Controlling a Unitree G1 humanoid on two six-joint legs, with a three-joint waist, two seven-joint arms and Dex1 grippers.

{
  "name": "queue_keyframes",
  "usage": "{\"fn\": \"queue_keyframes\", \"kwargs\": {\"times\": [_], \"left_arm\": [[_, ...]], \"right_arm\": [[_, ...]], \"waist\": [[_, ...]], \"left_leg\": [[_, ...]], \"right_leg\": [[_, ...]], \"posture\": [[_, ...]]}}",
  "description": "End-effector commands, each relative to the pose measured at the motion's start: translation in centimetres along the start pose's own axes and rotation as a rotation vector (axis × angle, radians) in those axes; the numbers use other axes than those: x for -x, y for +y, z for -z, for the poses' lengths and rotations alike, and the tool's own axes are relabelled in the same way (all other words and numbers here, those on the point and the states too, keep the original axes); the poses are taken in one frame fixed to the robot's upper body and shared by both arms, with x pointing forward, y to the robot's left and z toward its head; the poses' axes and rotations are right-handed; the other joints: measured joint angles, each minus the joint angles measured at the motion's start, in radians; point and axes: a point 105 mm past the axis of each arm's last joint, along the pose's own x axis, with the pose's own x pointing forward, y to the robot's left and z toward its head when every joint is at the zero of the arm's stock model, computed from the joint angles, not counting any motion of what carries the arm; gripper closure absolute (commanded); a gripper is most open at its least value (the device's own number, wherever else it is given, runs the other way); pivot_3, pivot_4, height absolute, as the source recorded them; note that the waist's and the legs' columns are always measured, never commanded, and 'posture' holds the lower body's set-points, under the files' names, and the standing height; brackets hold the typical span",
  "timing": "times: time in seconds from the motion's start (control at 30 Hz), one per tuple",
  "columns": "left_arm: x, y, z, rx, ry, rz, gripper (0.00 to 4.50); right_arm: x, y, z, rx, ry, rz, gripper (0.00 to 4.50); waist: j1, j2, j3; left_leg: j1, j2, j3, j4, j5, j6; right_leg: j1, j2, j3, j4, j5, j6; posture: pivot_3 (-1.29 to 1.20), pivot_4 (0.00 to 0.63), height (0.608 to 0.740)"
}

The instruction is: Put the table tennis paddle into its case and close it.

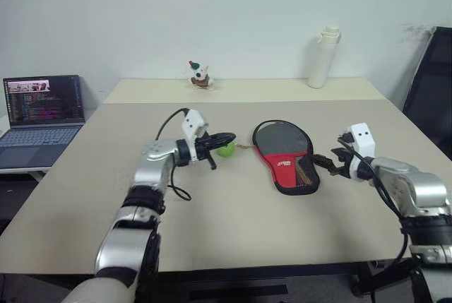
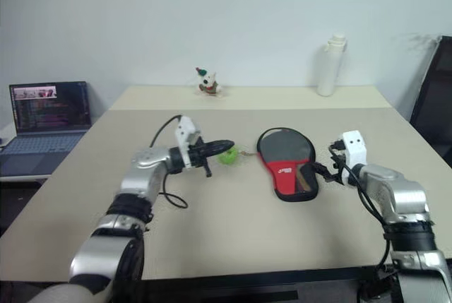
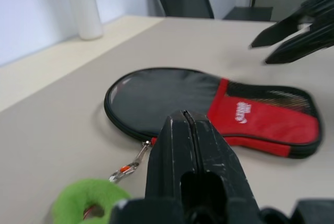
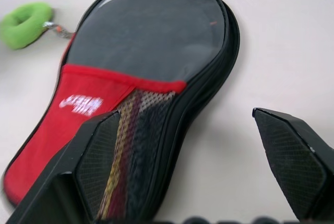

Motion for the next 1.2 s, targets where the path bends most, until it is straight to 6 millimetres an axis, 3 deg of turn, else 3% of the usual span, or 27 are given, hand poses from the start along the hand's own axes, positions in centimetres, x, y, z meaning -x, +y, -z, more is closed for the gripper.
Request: {"fn": "queue_keyframes", "kwargs": {"times": [0.03, 0.6, 0.73, 1.07, 1.1, 1.2], "left_arm": [[2.1, -0.3, -3.1, -0.046, -0.052, -0.026, 4.50], [2.5, -1.3, -3.8, -0.036, -0.035, -0.063, 4.50], [2.7, -1.4, -3.5, -0.036, -0.022, -0.057, 4.50], [4.7, -2.8, -1.9, 0.007, 0.057, 0.020, 4.50], [5.1, -3.3, -1.6, 0.020, 0.072, 0.045, 4.50], [6.6, -4.9, -0.9, 0.066, 0.125, 0.128, 4.50]], "right_arm": [[-1.1, -0.7, -0.9, -0.038, -0.032, 0.006, 0.02], [-5.4, 0.6, 2.7, -0.073, 0.108, -0.067, 0.02], [-5.9, 1.7, 3.0, -0.098, 0.133, -0.111, 0.87], [-6.6, 4.8, 3.4, -0.156, 0.170, -0.212, 4.24], [-6.5, 5.3, 3.2, -0.170, 0.167, -0.232, 4.48], [-6.3, 7.3, 2.4, -0.205, 0.153, -0.303, 4.48]], "waist": [[0.000, 0.000, 0.000], [-0.005, 0.000, 0.000], [-0.006, 0.000, 0.000], [-0.023, 0.001, -0.001], [-0.026, 0.001, -0.001], [-0.030, 0.001, -0.001]], "left_leg": [[0.000, 0.000, 0.000, 0.000, 0.000, 0.000], [0.003, 0.000, 0.001, 0.001, 0.000, 0.000], [0.005, 0.001, 0.002, 0.001, 0.000, 0.000], [0.008, 0.002, 0.003, 0.000, 0.000, 0.000], [0.007, 0.002, 0.002, 0.000, 0.000, 0.000], [0.007, 0.003, 0.002, -0.001, 0.000, 0.000]], "right_leg": [[0.000, 0.000, 0.000, 0.000, 0.000, 0.000], [0.001, 0.000, 0.001, 0.002, 0.000, 0.000], [0.002, 0.001, 0.002, 0.003, 0.000, 0.000], [0.003, 0.001, 0.003, 0.004, 0.000, 0.000], [0.003, 0.001, 0.003, 0.004, 0.000, 0.000], [0.002, 0.001, 0.004, 0.004, 0.000, 0.000]], "posture": [[0.00, 0.150, 0.740], [0.00, 0.150, 0.740], [0.00, 0.150, 0.740], [0.00, 0.150, 0.740], [0.00, 0.150, 0.740], [0.00, 0.150, 0.740]]}}
